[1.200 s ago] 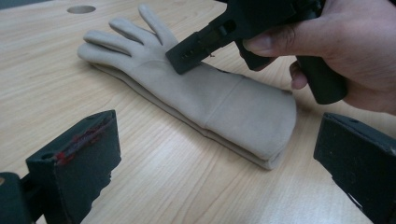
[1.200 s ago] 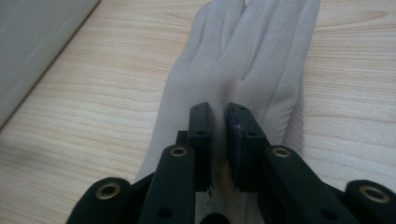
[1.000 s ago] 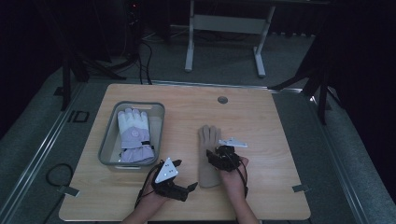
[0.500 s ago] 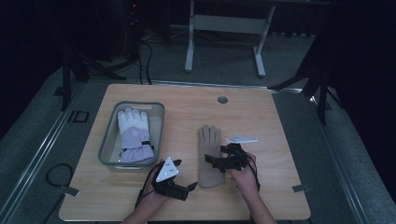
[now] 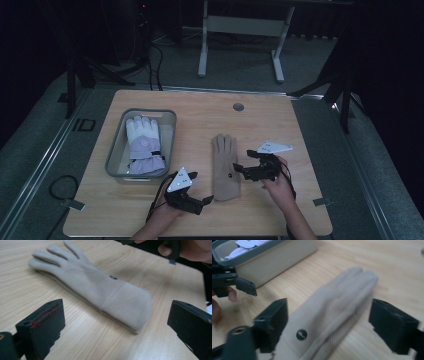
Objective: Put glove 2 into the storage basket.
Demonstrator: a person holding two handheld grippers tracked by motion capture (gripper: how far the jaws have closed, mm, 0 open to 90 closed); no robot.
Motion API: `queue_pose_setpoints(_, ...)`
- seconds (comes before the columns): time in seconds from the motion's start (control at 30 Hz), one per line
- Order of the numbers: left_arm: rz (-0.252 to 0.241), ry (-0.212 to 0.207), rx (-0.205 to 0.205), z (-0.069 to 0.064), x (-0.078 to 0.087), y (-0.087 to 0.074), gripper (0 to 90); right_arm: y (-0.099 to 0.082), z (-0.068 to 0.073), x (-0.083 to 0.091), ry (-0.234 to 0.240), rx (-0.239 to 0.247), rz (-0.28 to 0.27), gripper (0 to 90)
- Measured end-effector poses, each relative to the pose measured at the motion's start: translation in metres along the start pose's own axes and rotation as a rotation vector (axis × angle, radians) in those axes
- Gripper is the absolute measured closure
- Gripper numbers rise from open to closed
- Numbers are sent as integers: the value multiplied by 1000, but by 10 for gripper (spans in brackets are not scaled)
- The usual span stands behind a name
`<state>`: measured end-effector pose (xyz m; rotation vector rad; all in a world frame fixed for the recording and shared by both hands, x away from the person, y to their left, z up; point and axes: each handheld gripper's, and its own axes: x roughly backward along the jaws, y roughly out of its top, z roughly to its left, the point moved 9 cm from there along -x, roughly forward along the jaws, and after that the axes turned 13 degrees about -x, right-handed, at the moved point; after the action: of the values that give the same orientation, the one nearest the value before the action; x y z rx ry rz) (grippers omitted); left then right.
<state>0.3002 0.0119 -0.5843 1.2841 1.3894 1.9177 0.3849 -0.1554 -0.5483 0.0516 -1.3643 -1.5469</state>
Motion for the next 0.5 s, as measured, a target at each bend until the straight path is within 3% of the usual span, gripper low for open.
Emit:
queue_pose_setpoints(0.03, 0, -3, 3, -1, 0, 1, 15, 0, -1, 1, 11, -14, 15, 128)
queue_pose_setpoints(0.13, 16, -2, 10, 0, -1, 2, 15, 4, -1, 6, 48, -34, -6, 105)
queue_pose_setpoints(0.23, 31, -15, 23, 1, -4, 2, 15, 4, -4, 5, 41, -42, -3, 106)
queue_pose_setpoints(0.4, 45, -17, -30, -2, -6, 6, 61, 7, -7, 2, 46, -36, -19, 143)
queue_pose_setpoints(0.43, 41, -28, -57, -5, -7, 8, 61, 9, -10, 1, 36, -25, -17, 164)
queue_pose_setpoints(0.5, 37, -49, -68, -8, -9, 10, 97, 12, -16, -3, 23, -12, -15, 197)
